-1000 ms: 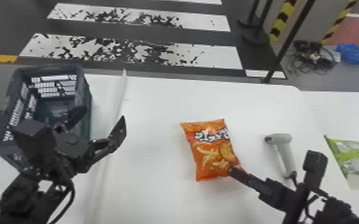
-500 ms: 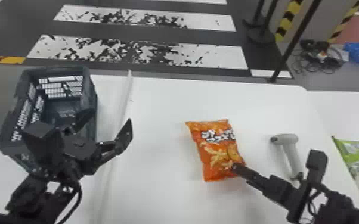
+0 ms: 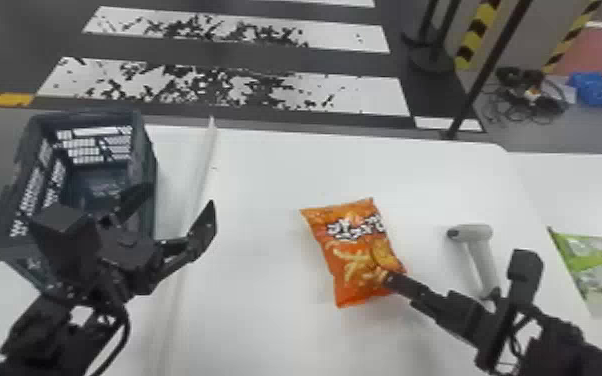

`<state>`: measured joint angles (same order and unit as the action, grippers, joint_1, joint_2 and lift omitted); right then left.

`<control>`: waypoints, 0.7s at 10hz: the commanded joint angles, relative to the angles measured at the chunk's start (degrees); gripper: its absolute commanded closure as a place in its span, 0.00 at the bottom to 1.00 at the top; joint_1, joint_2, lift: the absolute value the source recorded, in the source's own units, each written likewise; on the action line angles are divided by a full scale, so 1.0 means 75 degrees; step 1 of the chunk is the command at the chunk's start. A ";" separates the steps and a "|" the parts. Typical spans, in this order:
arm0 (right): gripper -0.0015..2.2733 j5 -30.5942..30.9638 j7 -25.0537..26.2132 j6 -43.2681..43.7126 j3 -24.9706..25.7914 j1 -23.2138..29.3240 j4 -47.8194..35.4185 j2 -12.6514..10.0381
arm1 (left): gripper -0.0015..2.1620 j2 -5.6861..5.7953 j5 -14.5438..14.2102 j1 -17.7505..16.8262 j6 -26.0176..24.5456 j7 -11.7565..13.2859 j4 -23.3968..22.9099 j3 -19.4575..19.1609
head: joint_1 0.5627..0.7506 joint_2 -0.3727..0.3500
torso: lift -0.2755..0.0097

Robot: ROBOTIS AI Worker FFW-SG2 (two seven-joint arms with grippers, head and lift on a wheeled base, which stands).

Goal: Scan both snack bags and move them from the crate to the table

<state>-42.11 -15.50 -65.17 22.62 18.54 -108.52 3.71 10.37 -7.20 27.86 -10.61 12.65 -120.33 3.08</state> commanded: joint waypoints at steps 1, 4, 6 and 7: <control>0.05 0.0001 0.0005 0.0000 -0.0121 -0.0210 0.0231 -0.0002 | 0.04 0.0036 0.0000 -0.0011 -0.0010 0.0000 -0.0011 0.0046 | 0.70 0.40 | 0.66; 0.22 -0.0057 -0.0007 0.0023 -0.0098 -0.0597 0.0934 0.0010 | 0.04 0.0223 -0.0035 -0.0046 -0.0174 -0.0011 0.0012 0.0070 | 0.70 0.41 | 0.66; 0.97 -0.0186 0.0028 0.0187 -0.0027 -0.0632 0.0969 -0.0002 | 0.04 0.0223 -0.0035 -0.0046 -0.0198 -0.0011 0.0047 0.0081 | 0.70 0.41 | 0.66; 0.99 -0.0151 -0.0101 0.0609 -0.0016 -0.0620 0.0969 0.0010 | 0.04 0.0223 -0.0047 -0.0046 -0.0198 -0.0011 0.0047 0.0093 | 0.70 0.41 | 0.66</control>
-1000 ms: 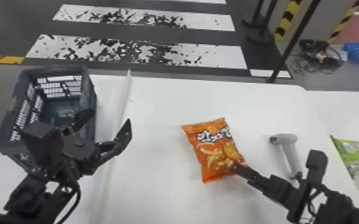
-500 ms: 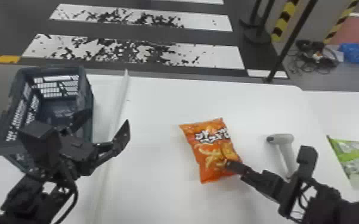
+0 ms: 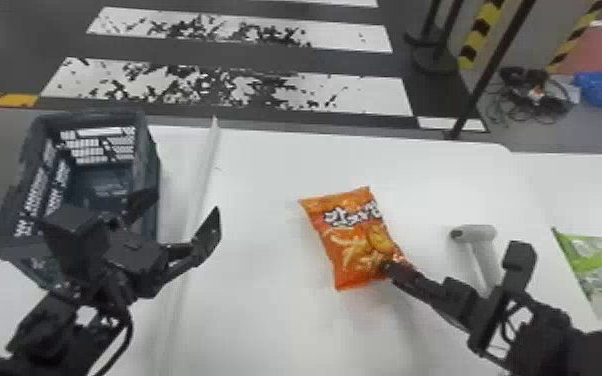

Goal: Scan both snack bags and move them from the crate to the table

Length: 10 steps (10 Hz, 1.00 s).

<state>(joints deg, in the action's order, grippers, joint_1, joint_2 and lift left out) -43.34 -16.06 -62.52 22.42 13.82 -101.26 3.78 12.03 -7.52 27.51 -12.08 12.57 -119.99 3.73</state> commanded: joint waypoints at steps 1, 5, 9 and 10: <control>0.99 0.0013 -0.0168 0.0677 0.0010 0.0009 0.0072 0.0000 | 0.04 -0.0010 -0.0005 0.0000 -0.0001 0.0000 0.0002 0.0019 | 0.70 0.40 | 0.66; 0.99 -0.0104 -0.0918 0.1732 0.0034 0.0091 0.0271 -0.0012 | 0.04 -0.0010 -0.0005 0.0000 -0.0001 -0.0012 0.0061 0.0042 | 0.70 0.36 | 0.66; 0.99 0.2287 -0.0437 0.4568 -0.0951 0.1064 -0.2096 -0.0012 | 0.04 -0.0010 -0.0017 -0.0024 -0.0001 -0.0012 0.0049 -0.0005 | 0.70 0.33 | 0.66; 0.99 0.3552 -0.0179 0.5107 -0.1455 0.1239 -0.2553 0.0023 | 0.04 -0.0010 -0.0052 -0.0035 -0.0001 -0.0012 0.0061 -0.0005 | 0.70 0.33 | 0.66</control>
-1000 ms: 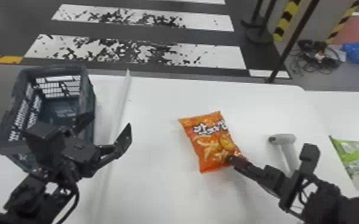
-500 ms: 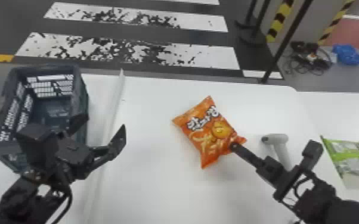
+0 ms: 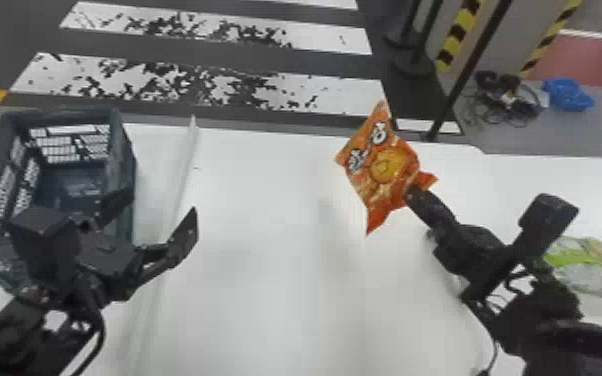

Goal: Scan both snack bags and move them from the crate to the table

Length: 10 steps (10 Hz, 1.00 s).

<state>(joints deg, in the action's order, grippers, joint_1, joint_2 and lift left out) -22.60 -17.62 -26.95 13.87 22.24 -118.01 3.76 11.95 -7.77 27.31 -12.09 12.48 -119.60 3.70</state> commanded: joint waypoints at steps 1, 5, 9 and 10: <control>0.99 0.2474 0.0381 0.0857 -0.1064 0.0281 -0.0555 0.0155 | 0.04 0.0012 -0.0042 -0.0009 0.0000 0.0000 0.0009 -0.0013 | 0.70 0.33 | 0.66; 0.99 0.8826 0.2772 -0.0550 -0.4556 0.0258 0.0359 0.1338 | 0.04 0.0047 -0.0112 -0.0032 0.0023 0.0012 0.0068 -0.0025 | 0.70 0.44 | 0.66; 0.74 1.0853 0.2713 -0.2167 -0.5950 0.0199 0.0969 0.1690 | 0.04 0.0071 -0.0159 -0.0056 0.0023 0.0012 0.0138 -0.0037 | 0.70 0.45 | 0.66; 0.30 1.0384 0.2362 -0.1956 -0.5892 0.0328 0.0664 0.1725 | 0.04 0.0071 -0.0171 -0.0056 0.0023 0.0012 0.0138 -0.0037 | 0.70 0.46 | 0.66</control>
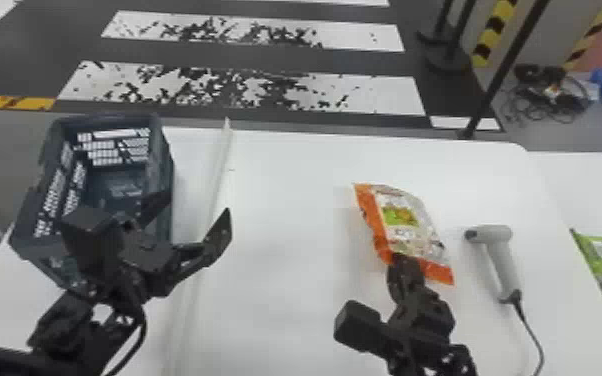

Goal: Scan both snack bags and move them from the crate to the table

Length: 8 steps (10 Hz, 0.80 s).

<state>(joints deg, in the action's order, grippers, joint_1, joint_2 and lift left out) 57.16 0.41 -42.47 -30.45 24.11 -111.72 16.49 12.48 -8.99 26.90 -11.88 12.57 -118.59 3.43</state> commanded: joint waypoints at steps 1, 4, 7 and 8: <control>0.00 -0.0966 -0.0441 0.0347 0.0240 0.0207 -0.0596 0.0098 | 0.04 0.0000 -0.0009 -0.0001 -0.0005 0.0000 0.0015 0.0000 | 0.70 0.48 | 0.66; 0.02 -0.3438 -0.1895 0.0746 0.1459 0.0488 -0.1838 0.0075 | 0.04 0.0011 -0.0021 -0.0001 0.0018 0.0000 0.0050 0.0000 | 0.70 0.54 | 0.66; 0.03 -0.5653 -0.3219 0.0816 0.2853 0.0512 -0.2178 -0.0312 | 0.04 0.0000 -0.0021 -0.0001 0.0018 0.0012 0.0073 0.0000 | 0.70 0.57 | 0.66; 0.02 -0.6309 -0.3688 0.0371 0.3217 0.0383 -0.2108 -0.0429 | 0.04 0.0000 -0.0021 -0.0012 0.0018 0.0012 0.0085 0.0000 | 0.70 0.56 | 0.66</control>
<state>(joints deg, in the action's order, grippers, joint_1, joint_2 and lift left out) 12.58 -27.10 -38.08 -7.89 27.44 -127.78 13.74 12.48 -9.14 26.88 -11.74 12.66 -118.00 3.43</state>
